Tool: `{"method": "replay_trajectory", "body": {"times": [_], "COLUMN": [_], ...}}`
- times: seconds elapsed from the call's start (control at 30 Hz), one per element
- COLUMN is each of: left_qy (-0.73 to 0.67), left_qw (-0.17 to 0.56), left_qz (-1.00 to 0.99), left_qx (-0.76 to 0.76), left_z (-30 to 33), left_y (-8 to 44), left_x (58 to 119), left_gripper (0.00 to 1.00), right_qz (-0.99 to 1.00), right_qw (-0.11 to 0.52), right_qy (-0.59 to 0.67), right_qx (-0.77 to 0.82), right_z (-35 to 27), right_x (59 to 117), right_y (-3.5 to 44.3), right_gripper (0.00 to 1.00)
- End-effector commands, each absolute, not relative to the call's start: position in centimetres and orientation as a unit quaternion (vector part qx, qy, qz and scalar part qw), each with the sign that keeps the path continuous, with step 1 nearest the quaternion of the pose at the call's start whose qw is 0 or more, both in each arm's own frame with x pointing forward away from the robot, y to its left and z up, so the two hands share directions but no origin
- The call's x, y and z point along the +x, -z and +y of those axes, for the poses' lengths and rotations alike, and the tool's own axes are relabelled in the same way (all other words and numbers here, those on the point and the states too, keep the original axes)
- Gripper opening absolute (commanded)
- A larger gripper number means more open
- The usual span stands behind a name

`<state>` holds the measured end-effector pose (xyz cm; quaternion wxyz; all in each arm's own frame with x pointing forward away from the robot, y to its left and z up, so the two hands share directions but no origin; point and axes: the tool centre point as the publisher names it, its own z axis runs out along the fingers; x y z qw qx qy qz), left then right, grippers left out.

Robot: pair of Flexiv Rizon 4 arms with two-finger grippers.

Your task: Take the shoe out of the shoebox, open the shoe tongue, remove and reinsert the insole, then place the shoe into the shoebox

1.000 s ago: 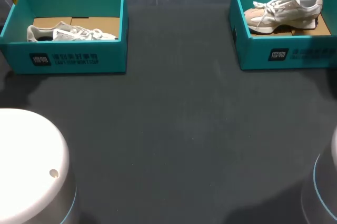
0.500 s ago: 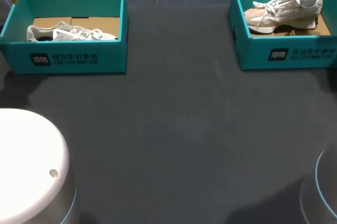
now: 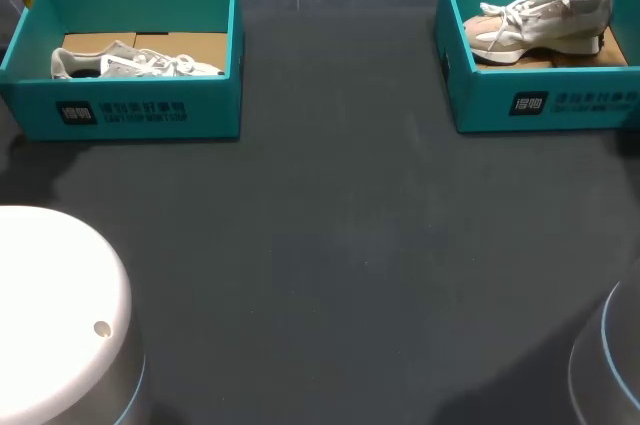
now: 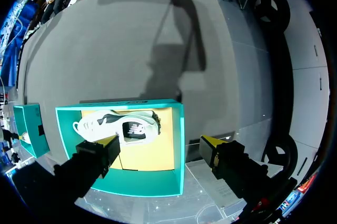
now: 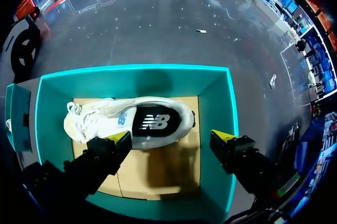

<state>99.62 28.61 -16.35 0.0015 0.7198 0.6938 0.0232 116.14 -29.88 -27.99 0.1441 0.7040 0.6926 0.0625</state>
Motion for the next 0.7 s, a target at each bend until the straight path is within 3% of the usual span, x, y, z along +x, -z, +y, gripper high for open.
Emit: {"method": "replay_trajectory", "body": {"times": [0.03, 0.33, 0.4, 0.53, 0.7], "left_qy": [-0.024, -0.024, -0.024, -0.024, -0.024], "left_qw": [0.001, 0.001, 0.001, 0.001, 0.001], "left_qz": [0.693, 0.693, 0.693, 0.693, 0.693], "left_qx": [0.720, 0.720, 0.720, 0.720, 0.720], "left_z": [28.6, 28.6, 28.6, 28.6, 28.6], "left_y": [16.3, 16.3, 16.3, 16.3, 16.3], "left_x": [99.5, 99.5, 99.5, 99.5, 99.5], "left_gripper": [1.00, 1.00, 1.00, 1.00, 1.00], "right_qz": [0.693, 0.693, 0.692, 0.693, 0.694], "right_qw": [0.127, 0.119, 0.117, 0.111, 0.104], "right_qy": [-0.042, -0.030, -0.028, -0.017, -0.011], "right_qx": [0.708, 0.710, 0.712, 0.712, 0.713], "right_z": [-31.1, -32.5, -32.7, -33.0, -33.2], "right_x": [118.2, 118.9, 118.9, 118.9, 118.9], "right_y": [29.4, 30.7, 31.0, 31.6, 32.4], "right_gripper": [1.00, 1.00, 0.94, 0.95, 0.88]}}
